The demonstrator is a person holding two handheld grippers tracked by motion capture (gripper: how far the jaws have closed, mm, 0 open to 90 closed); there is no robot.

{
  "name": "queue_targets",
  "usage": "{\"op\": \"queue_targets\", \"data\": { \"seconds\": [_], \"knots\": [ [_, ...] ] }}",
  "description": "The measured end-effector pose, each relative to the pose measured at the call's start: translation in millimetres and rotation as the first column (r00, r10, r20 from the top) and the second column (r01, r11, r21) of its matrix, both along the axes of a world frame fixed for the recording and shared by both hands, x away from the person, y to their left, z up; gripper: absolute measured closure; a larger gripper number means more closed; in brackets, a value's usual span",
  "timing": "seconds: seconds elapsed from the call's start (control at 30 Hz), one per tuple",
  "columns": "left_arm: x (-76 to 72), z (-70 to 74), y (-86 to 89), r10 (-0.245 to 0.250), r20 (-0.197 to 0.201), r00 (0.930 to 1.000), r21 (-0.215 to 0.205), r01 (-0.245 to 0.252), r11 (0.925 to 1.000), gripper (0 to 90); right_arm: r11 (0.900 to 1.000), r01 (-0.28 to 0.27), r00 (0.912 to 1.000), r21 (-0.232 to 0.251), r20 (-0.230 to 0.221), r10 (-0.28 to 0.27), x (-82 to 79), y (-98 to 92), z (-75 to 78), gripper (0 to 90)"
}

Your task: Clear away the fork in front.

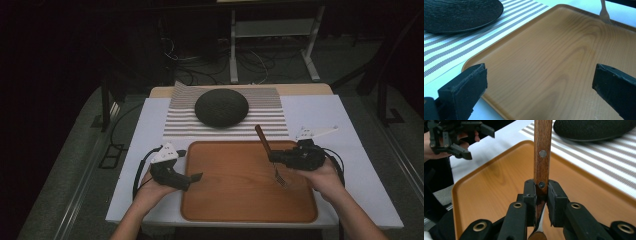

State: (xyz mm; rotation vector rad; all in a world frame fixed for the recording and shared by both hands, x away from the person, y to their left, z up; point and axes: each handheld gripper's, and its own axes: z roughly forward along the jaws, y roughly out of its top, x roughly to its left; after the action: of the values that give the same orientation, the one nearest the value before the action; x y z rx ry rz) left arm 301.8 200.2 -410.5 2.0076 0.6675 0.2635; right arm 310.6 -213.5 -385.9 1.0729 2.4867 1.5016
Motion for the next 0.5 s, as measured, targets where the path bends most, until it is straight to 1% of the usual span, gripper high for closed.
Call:
{"op": "queue_targets", "data": {
  "seconds": [0.07, 0.17, 0.23, 0.3, 0.4, 0.5],
  "knots": [
    [-0.1, 2.0, -0.9, 0.001, 0.003, 1.0000, -0.008, -0.001, 1.0000, 0.0, 1.000, 0.003, 1.0000, -0.003, 0.004, -0.003, -0.4, 0.5, -0.1, 77.1],
    [1.5, 4.7, -4.2, 0.003, 0.009, 1.0000, -0.016, -0.003, 0.9999, 0.0, 1.000, 0.003, 1.0000, 0.006, 0.005, -0.003, 0.3, 0.7, -0.1, 77.1],
    [2.6, 6.1, -8.4, -0.001, 0.011, 0.9999, -0.027, 0.001, 0.9996, 0.0, 1.000, -0.001, 1.0000, 0.000, 0.005, 0.001, 0.9, 1.5, -1.0, 77.1],
    [4.1, 7.7, -13.4, -0.011, 0.014, 0.9998, -0.027, 0.012, 0.9996, 0.0, 1.000, 0.002, 1.0000, 0.000, 0.002, -0.002, 1.7, 1.9, -1.8, 77.1],
    [8.1, 11.3, -21.0, -0.022, 0.007, 0.9997, -0.056, 0.022, 0.9982, 0.0, 1.000, 0.008, 0.9999, 0.004, 0.007, -0.008, 2.2, 1.5, -1.7, 77.1],
    [14.2, 14.6, -29.1, -0.026, 0.010, 0.9996, -0.060, 0.027, 0.9979, 0.0, 1.000, 0.017, 0.9998, -0.003, 0.011, -0.017, 2.2, 1.1, -1.3, 77.1]
  ]
}}
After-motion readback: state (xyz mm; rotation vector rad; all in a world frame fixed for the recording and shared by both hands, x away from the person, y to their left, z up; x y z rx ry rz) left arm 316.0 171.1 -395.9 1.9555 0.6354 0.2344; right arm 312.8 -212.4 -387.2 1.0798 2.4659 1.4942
